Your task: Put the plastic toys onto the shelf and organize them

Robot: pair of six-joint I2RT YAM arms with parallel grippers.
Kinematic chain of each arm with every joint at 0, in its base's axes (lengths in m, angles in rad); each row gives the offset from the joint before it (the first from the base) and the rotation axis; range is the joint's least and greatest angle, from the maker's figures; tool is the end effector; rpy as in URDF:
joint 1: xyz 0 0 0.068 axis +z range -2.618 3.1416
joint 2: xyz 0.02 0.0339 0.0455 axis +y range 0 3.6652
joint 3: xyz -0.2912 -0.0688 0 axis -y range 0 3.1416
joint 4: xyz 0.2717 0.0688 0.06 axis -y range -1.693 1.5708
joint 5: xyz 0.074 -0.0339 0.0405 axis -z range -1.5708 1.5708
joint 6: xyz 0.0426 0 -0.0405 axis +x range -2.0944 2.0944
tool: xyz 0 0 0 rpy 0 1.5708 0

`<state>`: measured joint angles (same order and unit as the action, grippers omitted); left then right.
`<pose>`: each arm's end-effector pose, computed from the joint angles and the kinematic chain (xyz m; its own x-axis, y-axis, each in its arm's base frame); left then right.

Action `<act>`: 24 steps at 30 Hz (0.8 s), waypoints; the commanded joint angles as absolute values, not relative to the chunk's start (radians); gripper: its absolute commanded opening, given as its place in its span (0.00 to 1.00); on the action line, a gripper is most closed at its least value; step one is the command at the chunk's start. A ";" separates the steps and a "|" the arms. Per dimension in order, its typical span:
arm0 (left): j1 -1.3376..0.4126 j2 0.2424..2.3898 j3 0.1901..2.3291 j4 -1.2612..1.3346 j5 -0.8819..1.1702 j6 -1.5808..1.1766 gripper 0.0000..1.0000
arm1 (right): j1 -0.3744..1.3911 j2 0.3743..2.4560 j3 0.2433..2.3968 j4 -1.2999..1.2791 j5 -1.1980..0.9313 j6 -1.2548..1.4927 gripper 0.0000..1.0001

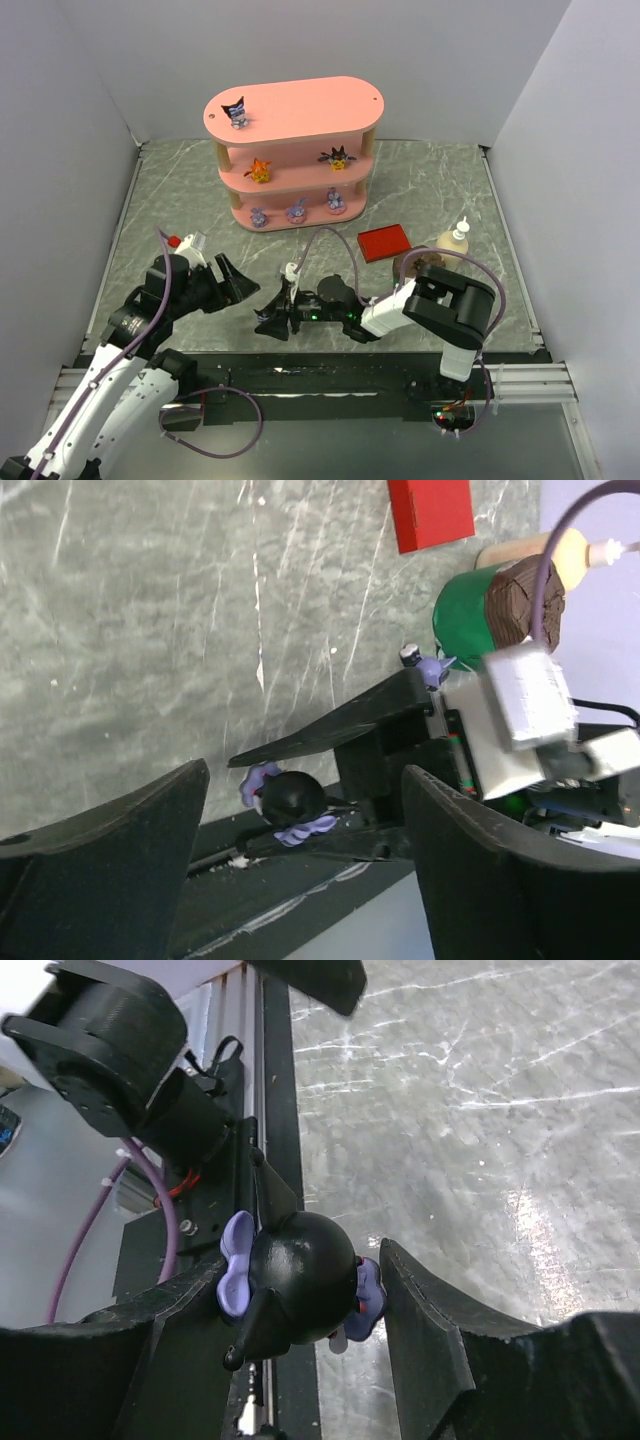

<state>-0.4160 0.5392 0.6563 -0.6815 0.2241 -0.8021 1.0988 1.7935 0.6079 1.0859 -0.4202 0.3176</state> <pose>0.1156 -0.0614 0.2925 -0.7468 -0.4363 -0.5019 0.0416 0.7226 -0.6900 0.1456 0.3235 0.1570 -0.3546 -0.0675 -0.9326 -0.9337 0.0786 0.3493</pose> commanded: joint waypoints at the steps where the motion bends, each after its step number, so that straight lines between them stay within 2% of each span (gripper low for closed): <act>1: -0.419 0.529 0.631 -0.693 0.261 -0.874 0.79 | 1.100 1.735 0.595 1.089 -0.440 0.276 0.00; 9: -0.419 0.517 0.545 -0.637 0.337 -0.899 0.68 | 1.100 1.723 0.615 1.065 -0.437 0.288 0.00; 16: -0.420 0.512 0.488 -0.581 0.368 -0.911 0.51 | 1.097 1.735 0.653 1.046 -0.457 0.310 0.00; 22: -0.420 0.534 0.486 -0.569 0.367 -0.911 0.46 | 1.098 1.741 0.663 1.043 -0.453 0.313 0.00; 24: -0.422 0.534 0.488 -0.571 0.367 -0.910 0.41 | 1.098 1.746 0.664 1.040 -0.448 0.313 0.00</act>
<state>-0.4168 0.5304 0.4831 -0.6151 0.3435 -0.8978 1.0988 1.7691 0.6270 1.0080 -0.4419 0.3141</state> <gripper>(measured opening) 0.448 0.593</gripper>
